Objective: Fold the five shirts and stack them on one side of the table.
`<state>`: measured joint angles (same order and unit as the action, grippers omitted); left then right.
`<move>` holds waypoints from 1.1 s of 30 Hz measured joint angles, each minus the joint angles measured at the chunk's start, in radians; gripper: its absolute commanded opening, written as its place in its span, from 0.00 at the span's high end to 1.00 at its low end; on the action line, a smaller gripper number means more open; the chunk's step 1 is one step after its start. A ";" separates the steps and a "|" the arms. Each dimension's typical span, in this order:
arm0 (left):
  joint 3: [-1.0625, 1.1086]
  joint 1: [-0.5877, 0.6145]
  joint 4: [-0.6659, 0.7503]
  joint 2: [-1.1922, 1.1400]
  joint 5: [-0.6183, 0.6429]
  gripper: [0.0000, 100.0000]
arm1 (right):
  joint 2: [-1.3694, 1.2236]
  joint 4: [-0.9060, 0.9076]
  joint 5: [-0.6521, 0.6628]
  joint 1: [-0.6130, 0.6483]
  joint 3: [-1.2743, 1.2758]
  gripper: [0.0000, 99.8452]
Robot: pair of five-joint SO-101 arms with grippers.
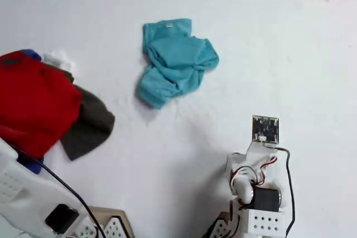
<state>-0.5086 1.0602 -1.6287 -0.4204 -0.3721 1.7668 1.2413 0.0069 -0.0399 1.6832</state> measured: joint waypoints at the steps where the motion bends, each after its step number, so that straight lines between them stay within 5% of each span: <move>1: 0.000 0.002 0.006 -0.005 0.000 0.77 | 0.000 0.000 0.000 0.000 0.000 0.98; 10: -0.244 -0.014 -0.064 0.014 0.034 0.71 | 0.000 0.000 0.000 0.000 0.000 0.98; 19: -0.529 -0.216 -0.141 0.167 0.112 0.71 | 0.000 0.000 0.000 0.000 0.000 0.98; 26: -0.486 -0.391 -0.141 0.288 0.112 0.71 | 0.000 0.000 0.000 0.000 0.000 0.98; 33: -0.109 -0.744 -0.141 0.377 0.114 0.71 | 0.000 0.000 0.000 0.038 0.000 0.98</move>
<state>-0.6176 0.3161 -1.7699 -0.0430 -0.2585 1.7668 1.2413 0.0069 -0.0015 1.6832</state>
